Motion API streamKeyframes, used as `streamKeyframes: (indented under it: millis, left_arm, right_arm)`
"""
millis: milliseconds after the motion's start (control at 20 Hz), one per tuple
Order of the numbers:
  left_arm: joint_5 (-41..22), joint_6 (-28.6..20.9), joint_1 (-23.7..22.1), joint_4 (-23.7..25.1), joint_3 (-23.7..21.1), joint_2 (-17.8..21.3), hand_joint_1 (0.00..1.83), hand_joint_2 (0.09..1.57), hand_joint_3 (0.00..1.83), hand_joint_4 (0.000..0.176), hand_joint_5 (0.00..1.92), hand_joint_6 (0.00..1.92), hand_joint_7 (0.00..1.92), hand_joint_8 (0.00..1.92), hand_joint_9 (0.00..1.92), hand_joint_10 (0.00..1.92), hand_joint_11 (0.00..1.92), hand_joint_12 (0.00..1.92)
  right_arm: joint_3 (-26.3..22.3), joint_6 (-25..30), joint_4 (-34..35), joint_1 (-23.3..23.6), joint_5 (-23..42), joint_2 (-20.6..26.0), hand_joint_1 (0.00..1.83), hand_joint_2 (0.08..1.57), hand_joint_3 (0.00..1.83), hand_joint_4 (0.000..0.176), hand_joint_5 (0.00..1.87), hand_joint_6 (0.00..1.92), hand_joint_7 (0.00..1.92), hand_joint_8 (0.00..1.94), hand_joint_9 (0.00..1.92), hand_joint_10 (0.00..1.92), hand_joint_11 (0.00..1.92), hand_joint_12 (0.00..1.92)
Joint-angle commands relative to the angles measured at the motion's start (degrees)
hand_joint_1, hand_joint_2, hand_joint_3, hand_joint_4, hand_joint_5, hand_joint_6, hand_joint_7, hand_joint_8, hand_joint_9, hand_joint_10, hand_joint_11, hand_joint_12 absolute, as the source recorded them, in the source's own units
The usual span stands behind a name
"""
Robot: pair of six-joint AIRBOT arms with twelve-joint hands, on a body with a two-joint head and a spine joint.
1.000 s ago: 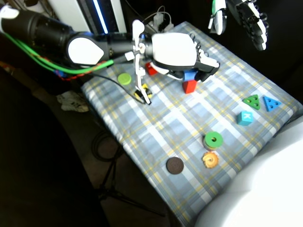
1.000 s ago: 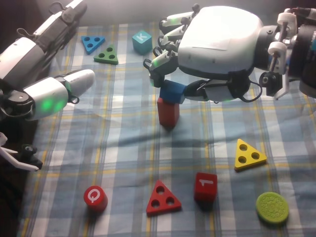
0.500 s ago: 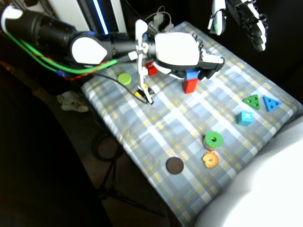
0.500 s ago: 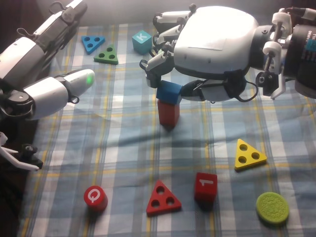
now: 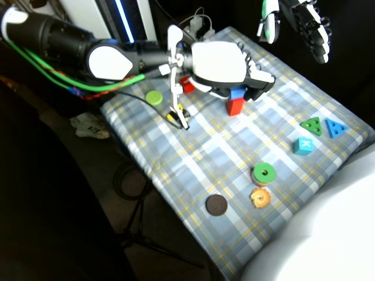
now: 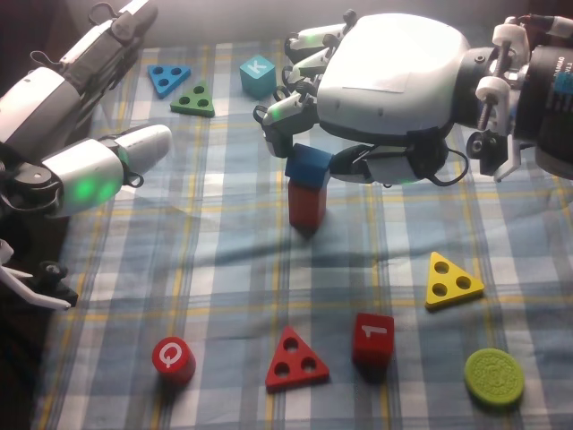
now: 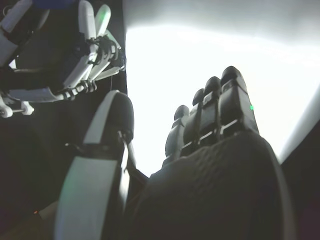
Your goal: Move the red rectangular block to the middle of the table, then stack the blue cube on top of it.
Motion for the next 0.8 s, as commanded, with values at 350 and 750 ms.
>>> streamKeyframes:
  millis: [350, 750]
  left_arm:
    - [-6.89, -0.63, -0.35, 0.85, 0.29, -0.17, 0.95, 1.36, 0.0, 0.119, 0.0, 0.0, 0.0, 0.0, 0.0, 0.0, 0.0, 0.0]
    - [-6.89, -0.63, -0.35, 0.85, 0.3, -0.18, 0.96, 1.35, 0.0, 0.118, 0.0, 0.0, 0.0, 0.0, 0.0, 0.0, 0.0, 0.0]
  right_arm:
    - [-0.18, -0.11, 0.58, 0.73, 4.45, -0.22, 1.12, 1.29, 0.0, 0.0, 0.58, 1.54, 0.76, 1.37, 0.48, 1.19, 0.16, 1.71]
    - [-0.64, -0.11, 0.01, 0.73, 4.32, -0.2, 0.97, 1.15, 0.0, 0.0, 0.27, 0.78, 0.49, 0.71, 0.33, 1.06, 0.04, 1.71]
